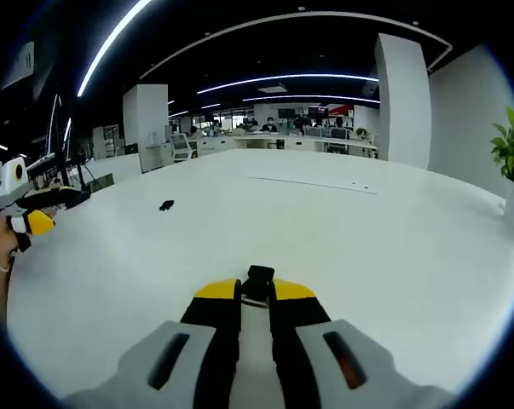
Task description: Snap the two parts of the plastic buckle together until the buckle closes and remains connected.
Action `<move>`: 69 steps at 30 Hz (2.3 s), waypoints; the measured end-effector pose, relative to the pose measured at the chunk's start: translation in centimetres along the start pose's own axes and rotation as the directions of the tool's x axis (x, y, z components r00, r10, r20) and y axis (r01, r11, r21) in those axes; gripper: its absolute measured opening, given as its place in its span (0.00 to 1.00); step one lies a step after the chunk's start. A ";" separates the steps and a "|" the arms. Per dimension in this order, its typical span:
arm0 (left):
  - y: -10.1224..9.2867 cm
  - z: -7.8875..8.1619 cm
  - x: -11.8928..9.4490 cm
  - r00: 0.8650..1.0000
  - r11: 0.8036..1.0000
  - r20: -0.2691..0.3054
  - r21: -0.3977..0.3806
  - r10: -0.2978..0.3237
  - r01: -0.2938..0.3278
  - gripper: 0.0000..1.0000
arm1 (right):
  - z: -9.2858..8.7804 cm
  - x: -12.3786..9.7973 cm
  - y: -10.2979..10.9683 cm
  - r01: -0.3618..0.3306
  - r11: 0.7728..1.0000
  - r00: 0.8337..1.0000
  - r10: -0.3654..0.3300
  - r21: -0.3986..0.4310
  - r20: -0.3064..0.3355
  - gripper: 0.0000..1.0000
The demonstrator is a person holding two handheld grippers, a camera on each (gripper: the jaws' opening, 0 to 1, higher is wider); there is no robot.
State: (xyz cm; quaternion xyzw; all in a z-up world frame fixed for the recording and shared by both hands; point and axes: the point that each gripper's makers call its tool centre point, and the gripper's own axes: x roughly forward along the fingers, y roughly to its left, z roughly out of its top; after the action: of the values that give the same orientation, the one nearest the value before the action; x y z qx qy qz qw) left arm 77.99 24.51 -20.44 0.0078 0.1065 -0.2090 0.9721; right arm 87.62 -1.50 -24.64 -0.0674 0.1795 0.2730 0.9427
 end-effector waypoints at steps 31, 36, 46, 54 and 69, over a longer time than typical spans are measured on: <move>1.4 1.6 5.3 0.970 0.965 0.014 0.098 -0.245 0.242 0.75 | -0.4 -0.6 2.7 -0.130 0.989 0.992 0.129 -0.069 -0.014 0.12; 1.3 2.0 6.2 0.959 0.958 0.022 0.066 -0.282 0.280 0.75 | 0.5 -0.6 3.2 -0.172 0.982 0.985 0.172 -0.076 -0.002 0.12; 1.5 2.0 8.8 0.944 0.934 -0.020 0.141 -0.328 0.327 0.74 | 1.8 0.5 4.9 -0.274 0.960 0.961 0.275 -0.051 0.009 0.12; 2.8 1.6 9.9 0.938 0.926 -0.064 0.149 -0.341 0.347 0.74 | 2.2 1.3 6.6 -0.335 0.941 0.942 0.336 -0.052 0.007 0.12; 3.4 1.6 12.7 0.886 0.866 -0.098 0.186 -0.454 0.464 0.69 | 2.8 1.3 6.6 -0.358 0.932 0.933 0.359 -0.056 0.005 0.12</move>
State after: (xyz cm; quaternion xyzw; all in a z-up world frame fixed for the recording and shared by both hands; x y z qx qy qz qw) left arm 91.05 22.38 -21.65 0.0874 0.1079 -0.4435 0.8854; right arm 85.93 5.27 -22.77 -0.0568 0.1743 0.4456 0.8763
